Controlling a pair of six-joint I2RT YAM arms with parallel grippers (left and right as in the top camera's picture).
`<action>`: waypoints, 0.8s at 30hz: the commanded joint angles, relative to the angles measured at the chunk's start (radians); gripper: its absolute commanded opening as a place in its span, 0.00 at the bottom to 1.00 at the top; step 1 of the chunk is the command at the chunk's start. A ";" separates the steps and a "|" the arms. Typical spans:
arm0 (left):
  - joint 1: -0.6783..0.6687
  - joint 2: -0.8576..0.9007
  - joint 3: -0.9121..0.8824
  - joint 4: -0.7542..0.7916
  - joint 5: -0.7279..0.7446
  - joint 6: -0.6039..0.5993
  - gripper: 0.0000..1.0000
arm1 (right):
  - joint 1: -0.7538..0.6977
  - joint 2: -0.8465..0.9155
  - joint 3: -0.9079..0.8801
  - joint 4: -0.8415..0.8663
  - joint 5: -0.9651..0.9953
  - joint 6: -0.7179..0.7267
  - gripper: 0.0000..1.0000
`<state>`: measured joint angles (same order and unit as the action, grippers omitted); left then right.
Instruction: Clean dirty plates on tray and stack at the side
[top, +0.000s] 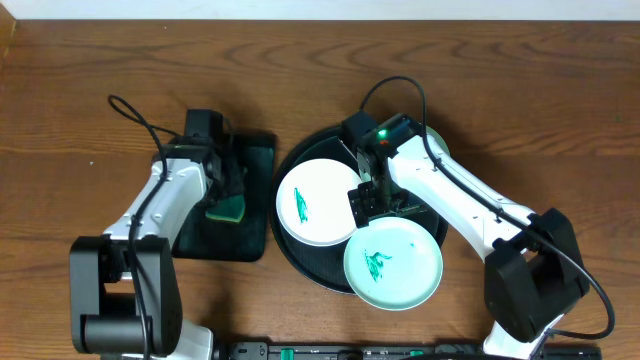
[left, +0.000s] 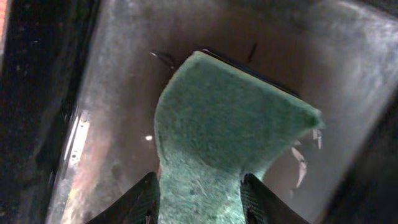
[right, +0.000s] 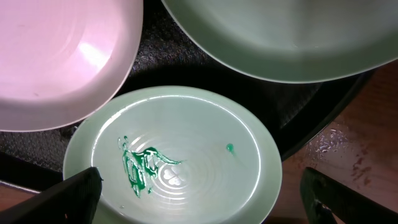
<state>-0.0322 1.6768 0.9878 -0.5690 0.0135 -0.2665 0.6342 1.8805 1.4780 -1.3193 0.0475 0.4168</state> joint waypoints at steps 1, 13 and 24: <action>0.002 0.016 -0.019 0.006 0.006 0.019 0.44 | 0.009 -0.004 0.000 -0.001 -0.001 -0.002 0.99; 0.002 0.019 -0.019 0.018 0.076 0.056 0.44 | 0.009 -0.004 0.000 0.001 -0.017 -0.002 0.99; 0.002 0.068 -0.019 0.037 0.073 0.055 0.43 | 0.009 -0.004 0.000 -0.002 -0.023 -0.002 0.99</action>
<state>-0.0319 1.7218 0.9878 -0.5381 0.0799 -0.2276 0.6342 1.8805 1.4780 -1.3197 0.0292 0.4168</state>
